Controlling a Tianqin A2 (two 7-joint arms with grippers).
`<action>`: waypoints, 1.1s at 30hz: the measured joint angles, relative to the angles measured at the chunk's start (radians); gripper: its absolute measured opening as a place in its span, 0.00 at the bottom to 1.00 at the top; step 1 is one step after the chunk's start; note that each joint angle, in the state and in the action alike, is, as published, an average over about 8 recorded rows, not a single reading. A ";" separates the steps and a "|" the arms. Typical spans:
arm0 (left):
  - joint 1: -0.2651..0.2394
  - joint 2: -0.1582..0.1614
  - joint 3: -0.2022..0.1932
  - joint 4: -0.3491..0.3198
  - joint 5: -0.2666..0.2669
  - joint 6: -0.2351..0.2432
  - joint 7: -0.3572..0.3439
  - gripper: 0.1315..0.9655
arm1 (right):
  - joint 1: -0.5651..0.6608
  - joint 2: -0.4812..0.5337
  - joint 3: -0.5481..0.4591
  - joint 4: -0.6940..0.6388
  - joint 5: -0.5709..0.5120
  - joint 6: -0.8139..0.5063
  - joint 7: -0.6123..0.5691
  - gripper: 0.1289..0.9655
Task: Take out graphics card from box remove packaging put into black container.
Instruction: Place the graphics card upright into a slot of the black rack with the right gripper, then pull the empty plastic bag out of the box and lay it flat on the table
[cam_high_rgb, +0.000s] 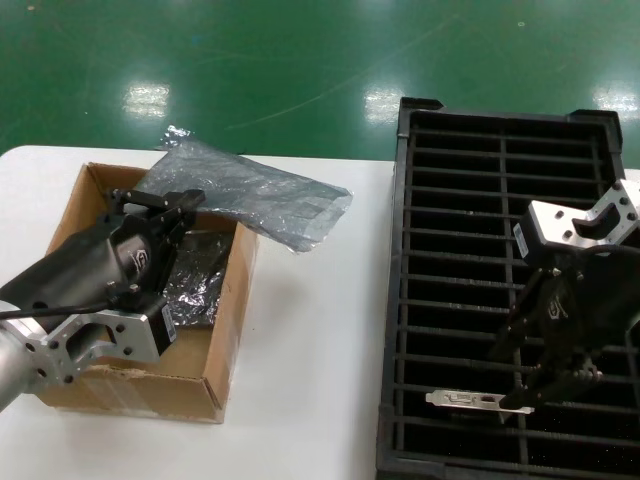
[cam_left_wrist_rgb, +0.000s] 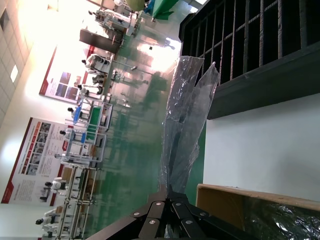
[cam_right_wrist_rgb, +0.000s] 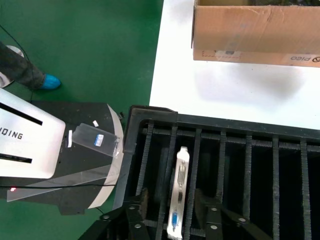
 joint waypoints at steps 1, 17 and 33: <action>0.000 0.000 0.000 0.000 0.000 0.000 0.000 0.01 | -0.001 0.001 0.002 0.002 0.000 0.000 0.000 0.19; 0.000 0.000 0.000 0.000 0.000 0.000 0.000 0.01 | -0.055 0.056 0.086 0.093 -0.053 0.013 0.013 0.57; -0.015 0.048 -0.018 -0.024 0.025 0.080 -0.088 0.01 | -0.054 0.057 0.085 0.093 -0.052 0.014 0.013 0.89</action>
